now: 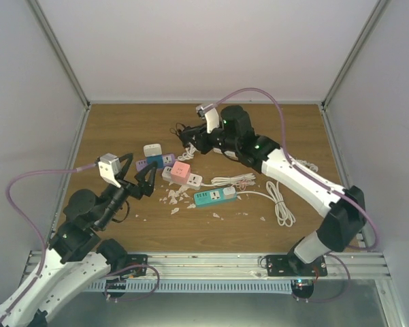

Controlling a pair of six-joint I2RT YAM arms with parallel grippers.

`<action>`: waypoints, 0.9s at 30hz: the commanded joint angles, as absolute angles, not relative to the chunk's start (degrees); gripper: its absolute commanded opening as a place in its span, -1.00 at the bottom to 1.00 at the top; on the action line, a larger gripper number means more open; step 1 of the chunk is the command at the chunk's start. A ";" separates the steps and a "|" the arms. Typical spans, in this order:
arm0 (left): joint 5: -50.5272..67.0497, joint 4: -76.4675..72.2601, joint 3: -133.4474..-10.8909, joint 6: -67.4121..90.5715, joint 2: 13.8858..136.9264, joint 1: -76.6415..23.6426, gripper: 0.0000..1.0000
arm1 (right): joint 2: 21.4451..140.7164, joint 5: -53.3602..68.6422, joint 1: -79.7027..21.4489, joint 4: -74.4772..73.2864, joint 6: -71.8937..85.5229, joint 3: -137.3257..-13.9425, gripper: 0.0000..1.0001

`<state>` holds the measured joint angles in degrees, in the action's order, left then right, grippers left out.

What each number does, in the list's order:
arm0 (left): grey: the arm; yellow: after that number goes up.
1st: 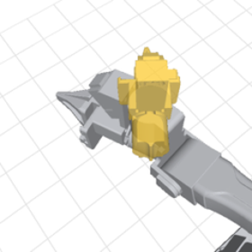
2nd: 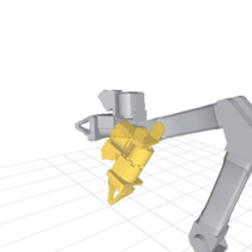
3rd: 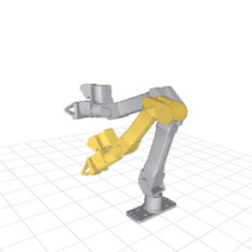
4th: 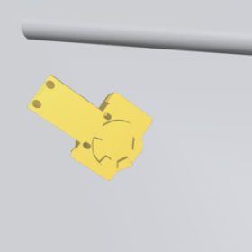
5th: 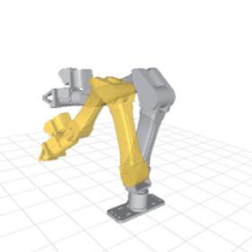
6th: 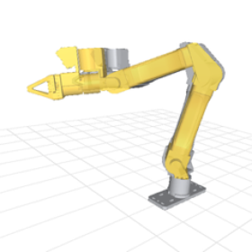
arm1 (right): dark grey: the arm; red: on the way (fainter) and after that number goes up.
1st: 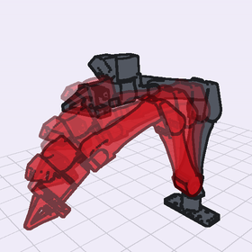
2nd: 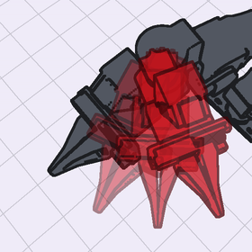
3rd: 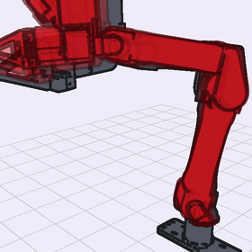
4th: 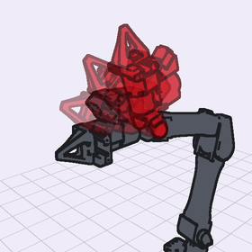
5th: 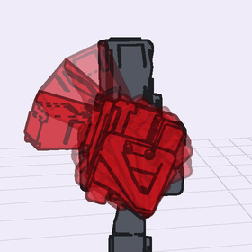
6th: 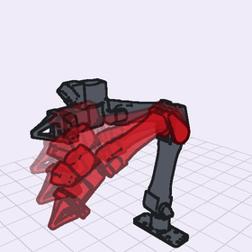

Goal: Insert the plug

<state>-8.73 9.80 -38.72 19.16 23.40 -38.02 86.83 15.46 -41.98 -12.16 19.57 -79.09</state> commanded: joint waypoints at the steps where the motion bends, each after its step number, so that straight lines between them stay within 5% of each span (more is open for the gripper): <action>1: -13.55 24.86 -41.92 22.22 22.08 -38.32 0.98 | 92.39 22.58 -40.41 -11.45 9.34 -83.18 -0.99; 12: -13.05 26.37 -33.86 17.86 9.55 -38.32 0.98 | 104.09 29.31 -40.57 -9.83 6.62 -85.13 -0.99; 27: -16.80 28.19 -34.10 18.98 13.27 -38.32 0.98 | 106.83 26.27 -43.10 -21.01 -4.61 -86.30 -0.99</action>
<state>-15.97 29.12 -34.15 18.59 12.51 -38.02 105.80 28.10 -42.06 -16.03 -0.27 -84.36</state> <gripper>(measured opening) 0.990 0.285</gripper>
